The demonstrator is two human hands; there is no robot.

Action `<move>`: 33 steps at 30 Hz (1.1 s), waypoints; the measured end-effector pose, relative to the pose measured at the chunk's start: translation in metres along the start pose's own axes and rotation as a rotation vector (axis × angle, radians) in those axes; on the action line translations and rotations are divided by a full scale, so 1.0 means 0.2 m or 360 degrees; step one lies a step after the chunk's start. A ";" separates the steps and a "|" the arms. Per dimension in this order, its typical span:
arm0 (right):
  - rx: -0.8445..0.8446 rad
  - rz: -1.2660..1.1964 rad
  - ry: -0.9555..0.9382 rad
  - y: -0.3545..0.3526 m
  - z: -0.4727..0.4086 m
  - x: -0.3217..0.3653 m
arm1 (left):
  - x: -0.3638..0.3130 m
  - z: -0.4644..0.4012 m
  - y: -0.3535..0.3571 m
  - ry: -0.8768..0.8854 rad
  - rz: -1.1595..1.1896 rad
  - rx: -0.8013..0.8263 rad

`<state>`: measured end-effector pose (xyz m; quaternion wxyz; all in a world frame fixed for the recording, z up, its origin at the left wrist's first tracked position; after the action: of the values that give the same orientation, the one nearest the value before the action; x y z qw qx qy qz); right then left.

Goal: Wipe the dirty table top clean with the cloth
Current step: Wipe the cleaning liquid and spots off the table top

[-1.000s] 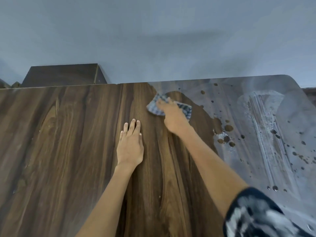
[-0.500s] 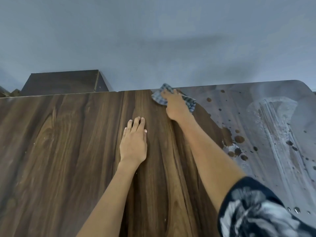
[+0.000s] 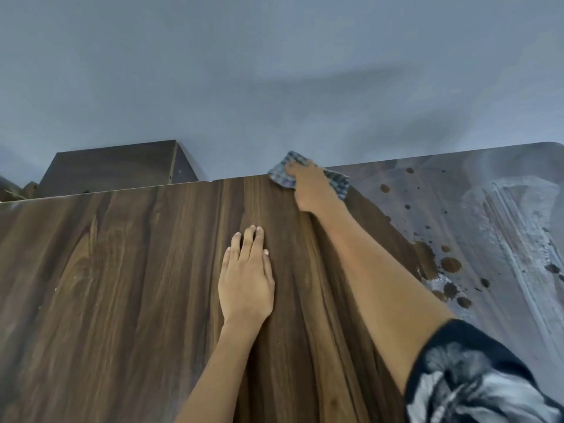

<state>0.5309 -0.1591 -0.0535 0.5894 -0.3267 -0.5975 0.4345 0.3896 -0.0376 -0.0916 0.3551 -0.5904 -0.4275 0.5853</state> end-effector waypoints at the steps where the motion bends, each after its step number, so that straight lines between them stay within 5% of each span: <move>1: 0.0032 0.0005 -0.0074 0.04 0.01 0.05 | 0.00 0.00 0.00 -0.0003 0.0014 -0.0009; 8: 0.0166 0.0073 -0.0348 0.06 0.38 -0.13 | 0.01 0.01 -0.02 -0.0052 0.0190 -0.0071; 14: -0.0107 0.0101 0.0266 -0.15 0.13 -0.50 | 0.00 0.02 -0.03 -0.0068 0.0224 -0.0107; 18: -0.0097 -0.0001 0.0093 -0.09 0.00 -0.33 | 0.00 0.02 -0.03 -0.0064 0.0242 -0.0102; 24: 0.0125 0.0111 -0.0509 -0.01 0.45 -0.27 | -0.01 0.02 -0.03 -0.0063 0.0240 -0.0103; 29: -0.0119 0.0053 0.0107 -0.24 0.36 -0.72 | -0.01 0.03 -0.03 -0.0073 0.0227 -0.0117; 33: -0.0172 0.0068 0.0182 -0.30 0.07 -0.76 | -0.01 0.02 -0.03 -0.0068 0.0236 -0.0127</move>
<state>0.5381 -0.3223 -0.0614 0.5947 -0.3952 -0.5783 0.3947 0.3849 -0.0377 -0.0852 0.2778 -0.6214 -0.4132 0.6050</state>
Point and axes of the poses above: each hand's wrist, its own z-axis away from the middle knuckle, its own y-axis out of the palm, x = y × z, the point moved 5 cm from there along -z, towards the middle knuckle, and after that the axes turned 4 degrees about z, right-handed, at the moved point
